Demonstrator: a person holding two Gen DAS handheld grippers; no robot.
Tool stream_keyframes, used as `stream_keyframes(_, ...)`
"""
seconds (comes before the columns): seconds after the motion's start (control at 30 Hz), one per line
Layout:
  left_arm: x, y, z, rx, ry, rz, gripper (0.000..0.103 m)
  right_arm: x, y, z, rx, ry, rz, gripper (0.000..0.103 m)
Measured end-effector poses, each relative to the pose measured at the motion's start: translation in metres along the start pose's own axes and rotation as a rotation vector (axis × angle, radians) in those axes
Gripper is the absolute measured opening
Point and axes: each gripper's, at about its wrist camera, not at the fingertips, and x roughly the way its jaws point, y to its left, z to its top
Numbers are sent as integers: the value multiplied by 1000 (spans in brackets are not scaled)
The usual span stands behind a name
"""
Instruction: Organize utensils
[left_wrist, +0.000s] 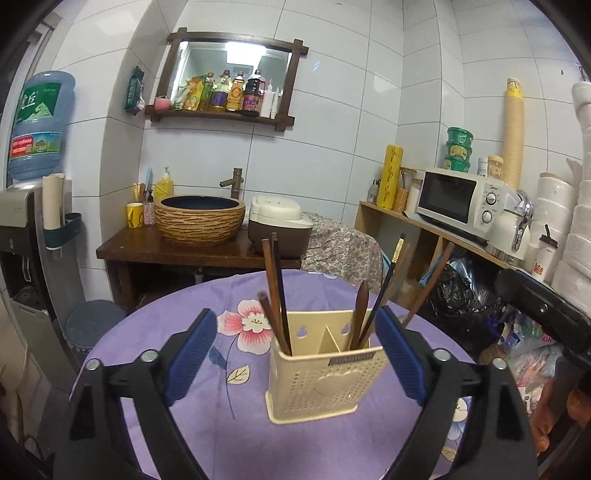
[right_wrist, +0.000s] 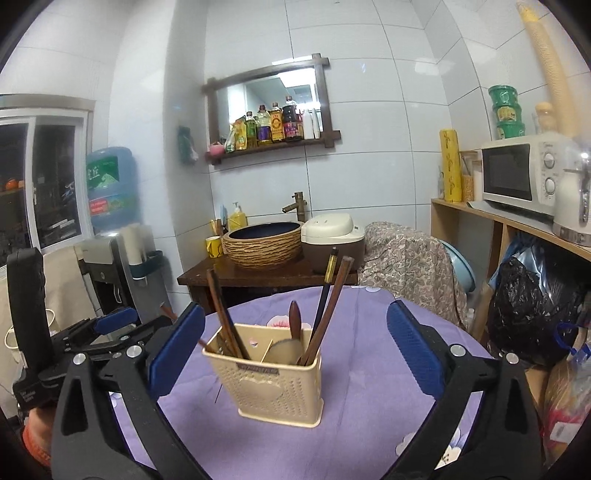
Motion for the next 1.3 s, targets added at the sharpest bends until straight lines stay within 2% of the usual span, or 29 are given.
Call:
stream_keyframes(0.07,-13,1,-7,7,-24,12,98,-13,0,-10,9,1,-4,97)
stream_keyframes(0.2,-42,0,-24,36,-56,38,98,-42,3,-37,2,-15,-59,97)
stream_keyframes(0.3,-67,2,-48,36,-100,65,98,-59,13,-65,-57,-37,-102,97)
stream_keyframes(0.37,-84,2,-69,32,-113,85,98,-70,21,-95,-97,10,-90,97)
stream_keyframes(0.47,-111,2,-104,39,-116,90,98,-90,28,-135,-73,87,-89,97)
stream_keyframes(0.6,-146,-6,-142,80,-110,125,98,-124,37,-173,-10,129,-77,97)
stream_keyframes(0.7,-166,-12,-156,111,-114,160,98,-152,47,-191,-24,115,-95,97)
stream_keyframes(0.83,-191,-12,-166,101,-119,182,98,-181,62,-201,-45,101,-94,97)
stream_keyframes(0.93,-201,-7,-171,61,-93,190,98,-196,69,-201,-28,83,-93,97)
stream_keyframes(1.1,-210,-5,-175,39,-87,189,98,-209,75,-195,-14,36,-79,97)
stream_keyframes(1.3,-215,-3,-178,30,-96,184,98,-210,80,-191,-37,26,-76,97)
